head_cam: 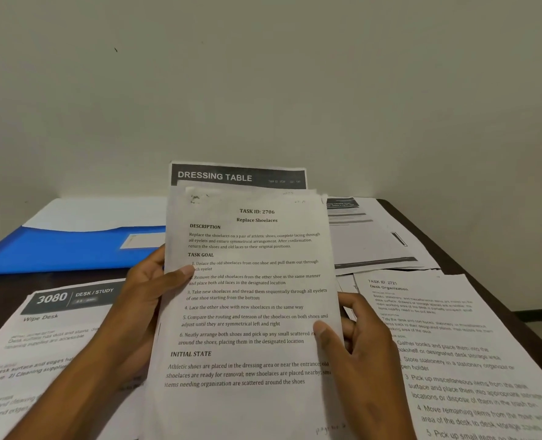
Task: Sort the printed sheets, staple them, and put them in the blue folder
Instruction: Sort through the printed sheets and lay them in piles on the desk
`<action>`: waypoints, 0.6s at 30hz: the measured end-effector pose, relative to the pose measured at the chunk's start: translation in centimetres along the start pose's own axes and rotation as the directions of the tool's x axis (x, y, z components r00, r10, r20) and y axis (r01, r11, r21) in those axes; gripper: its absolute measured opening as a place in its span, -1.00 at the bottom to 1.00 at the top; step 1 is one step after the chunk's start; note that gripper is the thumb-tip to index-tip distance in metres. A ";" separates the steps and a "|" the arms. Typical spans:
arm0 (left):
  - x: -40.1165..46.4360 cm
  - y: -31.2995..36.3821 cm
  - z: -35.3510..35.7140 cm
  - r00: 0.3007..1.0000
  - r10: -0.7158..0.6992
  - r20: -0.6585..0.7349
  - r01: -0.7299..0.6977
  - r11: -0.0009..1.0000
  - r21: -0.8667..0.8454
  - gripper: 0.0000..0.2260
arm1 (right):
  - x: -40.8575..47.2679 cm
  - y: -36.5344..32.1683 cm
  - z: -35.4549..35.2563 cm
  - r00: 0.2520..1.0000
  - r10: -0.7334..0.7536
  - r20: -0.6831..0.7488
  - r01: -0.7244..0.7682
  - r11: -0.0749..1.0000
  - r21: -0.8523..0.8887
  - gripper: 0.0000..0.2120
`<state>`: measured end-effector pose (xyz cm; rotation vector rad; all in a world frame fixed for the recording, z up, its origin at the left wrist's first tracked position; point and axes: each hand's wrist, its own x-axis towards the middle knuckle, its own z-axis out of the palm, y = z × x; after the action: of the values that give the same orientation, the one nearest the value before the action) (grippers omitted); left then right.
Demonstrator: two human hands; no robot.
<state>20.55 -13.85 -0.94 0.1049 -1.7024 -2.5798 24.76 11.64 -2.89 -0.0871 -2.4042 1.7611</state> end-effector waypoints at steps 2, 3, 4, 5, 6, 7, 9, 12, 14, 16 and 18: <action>-0.1 0.1 0.2 1.000 0.004 0.001 -0.004 1.000 -0.008 -0.64 | 0.1 0.0 -0.1 1.000 0.002 0.002 -0.002 1.000 0.004 -0.74; -0.1 0.1 0.1 1.000 0.004 -0.002 -0.004 1.000 -0.008 -0.65 | 0.1 0.0 -0.1 1.000 0.003 0.003 -0.003 1.000 0.007 -0.73; -0.1 0.1 0.1 1.000 0.004 0.001 -0.004 1.000 -0.009 -0.66 | 0.2 0.0 -0.2 1.000 0.006 0.003 -0.006 1.000 0.011 -0.74; -0.1 0.1 0.2 1.000 0.001 -0.002 -0.001 1.000 -0.009 -0.66 | 0.2 0.0 -0.2 1.000 0.008 0.005 -0.008 1.000 0.016 -0.74; -0.2 0.2 0.3 1.000 0.000 -0.004 0.000 1.000 -0.007 -0.66 | 0.2 0.0 -0.3 1.000 0.008 0.006 -0.008 1.000 0.021 -0.75; -0.4 0.3 0.4 1.000 -0.009 -0.007 0.009 1.000 -0.012 -0.67 | 0.2 0.0 -0.3 1.000 0.004 0.003 -0.004 1.000 0.026 -0.76; -0.8 0.4 0.8 0.999 -0.040 0.009 0.040 0.998 -0.055 -0.68 | 0.1 -0.1 -0.4 1.000 -0.008 -0.009 0.008 0.999 0.043 -0.76; -1.5 0.6 1.1 0.995 -0.096 0.037 0.099 0.991 -0.092 -0.74 | -0.1 -0.4 -0.5 1.000 -0.010 -0.030 0.013 0.995 0.102 -0.75; -2.0 0.6 1.6 0.991 -0.126 0.049 0.130 0.985 -0.109 -0.76 | -0.4 -0.8 -0.6 1.000 0.000 -0.030 0.004 0.989 0.149 -0.76; -2.2 0.4 1.7 0.983 -0.173 0.068 0.180 0.978 -0.108 -0.74 | -0.5 -0.8 -1.0 1.000 0.001 -0.031 0.005 0.985 0.173 -0.78; -2.0 0.3 0.8 0.981 -0.182 0.065 0.188 0.976 -0.105 -0.75 | -0.7 -0.8 -1.4 1.000 0.001 -0.031 0.004 0.986 0.168 -0.80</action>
<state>22.46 -13.03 -0.32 0.1989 -1.6354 -2.8308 25.67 12.57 -1.80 -0.0908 -2.2232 1.9385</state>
